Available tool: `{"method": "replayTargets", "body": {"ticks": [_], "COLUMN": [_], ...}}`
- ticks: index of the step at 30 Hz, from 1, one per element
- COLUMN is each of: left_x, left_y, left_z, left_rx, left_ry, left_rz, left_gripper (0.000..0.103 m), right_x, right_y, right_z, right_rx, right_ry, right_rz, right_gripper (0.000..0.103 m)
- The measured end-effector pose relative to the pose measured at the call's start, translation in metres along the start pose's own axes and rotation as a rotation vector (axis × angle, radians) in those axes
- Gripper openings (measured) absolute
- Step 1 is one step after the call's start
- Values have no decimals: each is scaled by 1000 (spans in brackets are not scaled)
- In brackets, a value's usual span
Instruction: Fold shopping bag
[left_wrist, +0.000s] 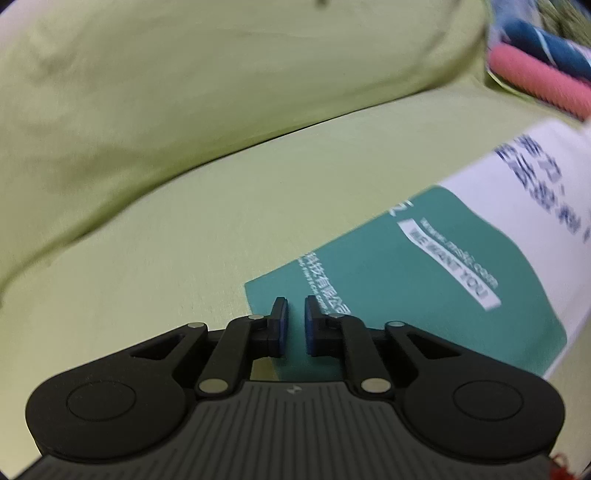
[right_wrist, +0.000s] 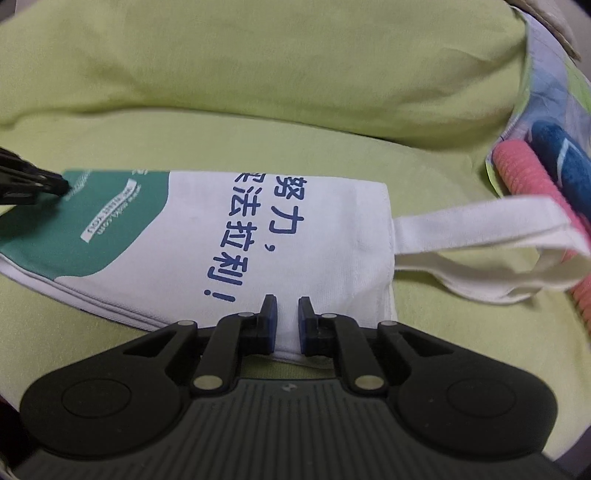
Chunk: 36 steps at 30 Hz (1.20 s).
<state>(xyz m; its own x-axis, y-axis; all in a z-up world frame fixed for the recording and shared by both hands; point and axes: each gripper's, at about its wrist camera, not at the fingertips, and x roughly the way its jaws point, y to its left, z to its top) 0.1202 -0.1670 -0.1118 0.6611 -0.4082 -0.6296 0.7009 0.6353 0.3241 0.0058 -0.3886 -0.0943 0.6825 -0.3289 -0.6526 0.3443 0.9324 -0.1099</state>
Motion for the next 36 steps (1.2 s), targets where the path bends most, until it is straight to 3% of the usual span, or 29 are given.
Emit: {"method": "replayTargets", "body": {"ticks": [1, 6, 9, 11, 13, 14, 15, 19, 21, 22, 23, 24, 26, 28, 32, 36], "left_x": [1, 2, 4, 4, 3, 3, 4, -4, -23, -38, -53, -67, -89, -102, -103, -94], "left_y": [1, -5, -9, -12, -16, -18, -18, -26, -26, -25, -24, -24, -28, -35, -52, -55], "left_z": [-3, -10, -12, -14, -16, -17, -17, -17, -19, -20, -21, -22, -28, -37, -56, -63], "left_rx": [-3, 51, 73, 99, 137, 152, 161, 285, 365, 382, 396, 412, 480, 577, 733, 821], "left_ry": [7, 7, 2, -4, -10, -14, -16, -40, -105, -146, -173, -188, -206, -194, -120, -74], "left_rz": [17, 68, 72, 77, 85, 88, 89, 79, 16, -19, -57, -91, -144, -189, -199, -184], "left_gripper": [4, 4, 4, 4, 4, 3, 3, 3, 18, 20, 20, 24, 37, 42, 44, 44], "right_x": [0, 15, 48, 67, 78, 81, 82, 68, 48, 29, 9, -9, -37, -49, -44, -28], "right_y": [2, 18, 21, 19, 11, 3, -6, -36, -47, -55, -66, -76, -96, -111, -120, -117], "right_z": [6, 40, 49, 49, 46, 45, 45, 46, 45, 42, 35, 27, 6, -20, -69, -89], "right_rx": [-9, -69, -154, -206, -226, -218, -193, -34, 37, 107, 185, 271, 442, 613, 890, 1062], "right_ry": [3, -161, -155, -106, -72, -48, -39, -52, -81, -128, -171, -200, -202, -153, -42, 22], "right_rz": [-5, 33, 15, 5, -91, -159, -169, -57, -23, -7, 4, 22, 78, 152, 243, 314], "right_gripper": [11, 11, 11, 11, 10, 1, 0, 0, 2, 16, 40, 48, 47, 47, 48, 48]}}
